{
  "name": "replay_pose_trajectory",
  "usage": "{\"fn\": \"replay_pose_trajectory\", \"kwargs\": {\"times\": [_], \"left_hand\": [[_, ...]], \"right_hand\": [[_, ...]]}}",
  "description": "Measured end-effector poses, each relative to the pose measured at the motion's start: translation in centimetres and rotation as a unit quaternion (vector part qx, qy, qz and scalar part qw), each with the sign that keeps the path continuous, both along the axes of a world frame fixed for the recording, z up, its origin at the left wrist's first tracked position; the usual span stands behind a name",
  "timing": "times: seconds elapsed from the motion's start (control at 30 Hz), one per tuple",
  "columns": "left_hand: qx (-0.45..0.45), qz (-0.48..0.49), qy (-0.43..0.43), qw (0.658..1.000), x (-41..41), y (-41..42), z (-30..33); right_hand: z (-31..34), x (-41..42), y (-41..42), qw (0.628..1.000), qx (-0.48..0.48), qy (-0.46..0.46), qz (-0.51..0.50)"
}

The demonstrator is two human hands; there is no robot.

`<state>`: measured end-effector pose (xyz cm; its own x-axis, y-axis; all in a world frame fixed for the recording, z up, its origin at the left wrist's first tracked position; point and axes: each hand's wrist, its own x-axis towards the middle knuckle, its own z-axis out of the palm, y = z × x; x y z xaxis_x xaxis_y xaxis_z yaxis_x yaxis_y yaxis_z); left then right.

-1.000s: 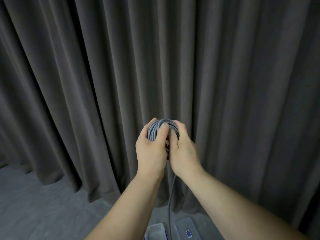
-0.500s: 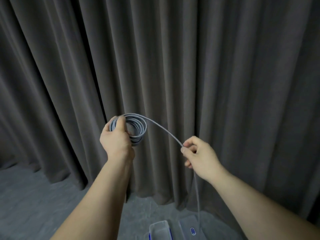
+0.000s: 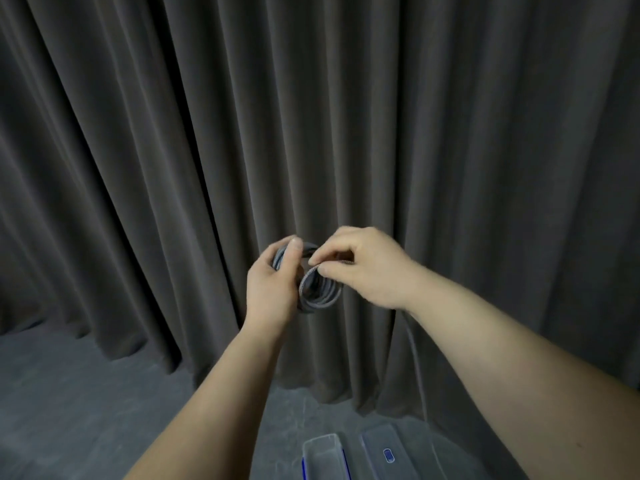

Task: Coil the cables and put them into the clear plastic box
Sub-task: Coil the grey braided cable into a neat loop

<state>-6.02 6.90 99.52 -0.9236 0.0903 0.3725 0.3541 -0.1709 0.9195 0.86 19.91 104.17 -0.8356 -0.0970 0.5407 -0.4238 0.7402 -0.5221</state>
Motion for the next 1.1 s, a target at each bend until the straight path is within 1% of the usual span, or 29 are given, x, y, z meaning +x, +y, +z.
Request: {"fn": "replay_pose_trajectory", "kwargs": {"times": [0.07, 0.13, 0.23, 0.3, 0.43, 0.47, 0.57, 0.63, 0.77, 0.87, 0.9, 0.97, 1.0, 1.03, 1.1], "left_hand": [[0.027, -0.041, -0.018, 0.999, 0.7, 0.6, -0.1], [0.040, -0.067, -0.051, 0.996, 1.3, 1.3, -0.3], [0.068, -0.104, -0.080, 0.989, 1.9, 2.0, -0.6], [0.085, -0.138, -0.069, 0.984, 2.1, 2.4, -0.8], [0.071, -0.195, -0.039, 0.977, 2.0, 2.7, -1.1], [0.062, -0.194, -0.029, 0.979, 1.7, 2.6, -1.2], [0.035, -0.165, -0.012, 0.986, 1.0, 2.4, -1.6], [0.023, -0.152, -0.007, 0.988, 0.8, 2.4, -1.7], [0.032, -0.148, -0.018, 0.988, 1.1, 2.8, -1.5], [0.052, -0.125, -0.018, 0.991, 1.1, 2.9, -1.3], [0.063, -0.113, -0.017, 0.991, 1.1, 2.9, -1.2], [0.091, -0.106, -0.022, 0.990, 1.0, 3.1, -0.9], [0.100, -0.110, -0.027, 0.989, 1.1, 3.1, -0.8], [0.105, -0.117, -0.032, 0.987, 1.2, 3.2, -0.7], [0.128, -0.138, -0.046, 0.981, 1.5, 3.3, -0.4]], "right_hand": [[-1.2, -0.5, 0.3, 0.989, -0.149, -0.006, -0.021], [-2.2, -0.9, 0.3, 0.972, -0.231, -0.018, -0.043], [-2.7, -1.0, 0.7, 0.958, -0.279, -0.020, -0.064], [-2.8, -1.2, 1.3, 0.953, -0.293, -0.022, -0.073], [-3.1, -1.4, 2.1, 0.938, -0.335, -0.032, -0.083], [-3.1, -1.4, 2.4, 0.934, -0.348, -0.047, -0.066], [-2.9, -1.0, 3.3, 0.918, -0.384, -0.099, 0.030], [-2.6, -0.9, 3.5, 0.924, -0.373, -0.084, 0.023], [-2.8, -1.4, 3.2, 0.926, -0.373, 0.002, -0.060], [-3.4, -1.4, 3.0, 0.949, -0.303, 0.040, -0.080], [-3.8, -1.3, 2.8, 0.961, -0.262, 0.035, -0.078], [-4.9, -1.2, 2.4, 0.985, -0.151, -0.005, -0.077], [-5.4, -1.2, 2.2, 0.991, -0.106, -0.027, -0.078], [-5.6, -1.2, 2.1, 0.993, -0.079, -0.041, -0.075], [-5.9, -1.1, 2.1, 0.994, -0.068, -0.047, -0.068]]}}
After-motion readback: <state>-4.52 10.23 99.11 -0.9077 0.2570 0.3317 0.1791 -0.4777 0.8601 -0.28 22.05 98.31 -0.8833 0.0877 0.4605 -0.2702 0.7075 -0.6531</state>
